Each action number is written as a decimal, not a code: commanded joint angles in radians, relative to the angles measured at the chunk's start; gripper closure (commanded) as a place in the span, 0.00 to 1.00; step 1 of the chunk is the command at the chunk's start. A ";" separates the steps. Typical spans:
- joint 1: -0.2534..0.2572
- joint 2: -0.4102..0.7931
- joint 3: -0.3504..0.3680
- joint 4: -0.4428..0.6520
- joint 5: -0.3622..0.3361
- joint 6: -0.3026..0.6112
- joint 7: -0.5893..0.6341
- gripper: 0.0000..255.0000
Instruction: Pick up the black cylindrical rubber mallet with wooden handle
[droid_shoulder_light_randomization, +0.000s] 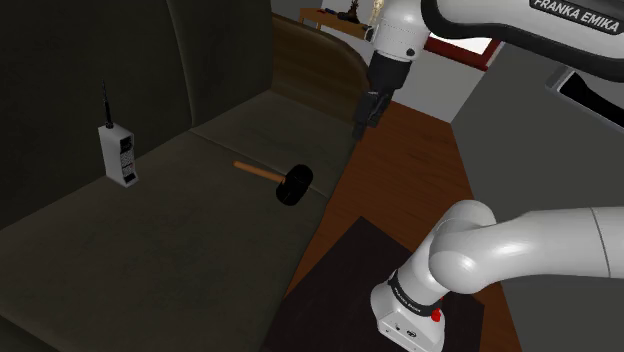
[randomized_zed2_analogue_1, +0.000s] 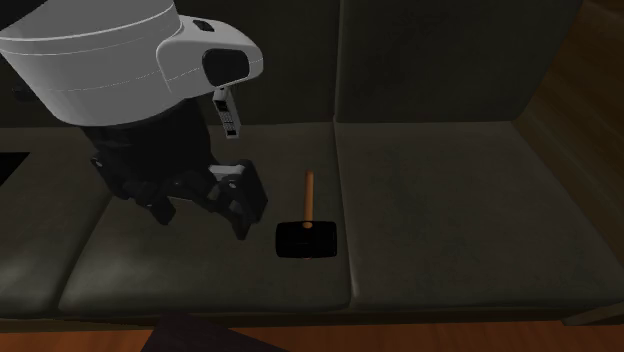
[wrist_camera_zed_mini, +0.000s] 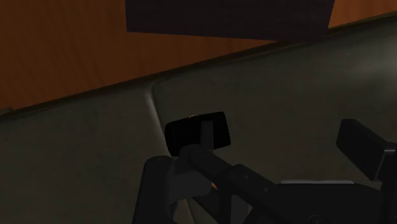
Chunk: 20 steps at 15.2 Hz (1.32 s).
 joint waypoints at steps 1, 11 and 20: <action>0.000 0.000 0.000 0.000 0.000 0.000 0.000 0.00; -0.005 0.288 -0.012 -0.037 -0.043 0.292 -0.063 0.00; -0.013 0.612 -0.016 0.044 -0.087 0.504 -0.101 0.00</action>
